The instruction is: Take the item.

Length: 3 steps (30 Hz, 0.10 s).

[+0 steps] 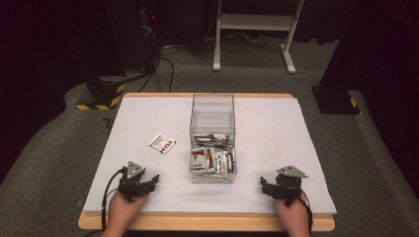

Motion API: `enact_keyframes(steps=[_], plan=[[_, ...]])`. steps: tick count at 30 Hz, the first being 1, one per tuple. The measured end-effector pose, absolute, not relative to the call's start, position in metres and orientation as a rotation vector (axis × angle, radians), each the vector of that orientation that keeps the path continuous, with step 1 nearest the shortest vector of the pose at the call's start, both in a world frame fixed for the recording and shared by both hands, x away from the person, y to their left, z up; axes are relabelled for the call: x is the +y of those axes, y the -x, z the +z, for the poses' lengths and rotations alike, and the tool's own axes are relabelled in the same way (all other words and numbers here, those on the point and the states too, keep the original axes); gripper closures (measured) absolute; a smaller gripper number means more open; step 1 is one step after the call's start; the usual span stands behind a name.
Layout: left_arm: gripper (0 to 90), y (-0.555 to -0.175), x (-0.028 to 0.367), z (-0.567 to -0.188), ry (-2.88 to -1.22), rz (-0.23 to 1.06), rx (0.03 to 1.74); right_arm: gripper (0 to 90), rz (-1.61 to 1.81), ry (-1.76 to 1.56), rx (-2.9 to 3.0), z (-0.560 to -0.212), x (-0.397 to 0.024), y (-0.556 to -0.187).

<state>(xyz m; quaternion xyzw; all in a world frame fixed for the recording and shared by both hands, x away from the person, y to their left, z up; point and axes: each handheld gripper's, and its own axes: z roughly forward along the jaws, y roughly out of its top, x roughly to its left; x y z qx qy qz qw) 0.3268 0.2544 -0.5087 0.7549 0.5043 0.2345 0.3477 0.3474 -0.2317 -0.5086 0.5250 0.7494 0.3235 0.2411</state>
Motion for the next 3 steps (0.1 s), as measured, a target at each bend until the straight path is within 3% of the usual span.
enact_keyframes(steps=[3], plan=[[36.4,-0.3269,0.2545,-0.5087,-1.958,0.608,1.307,12.8,0.884,-1.434,2.049,-0.5086,-0.2318,-0.3473]])
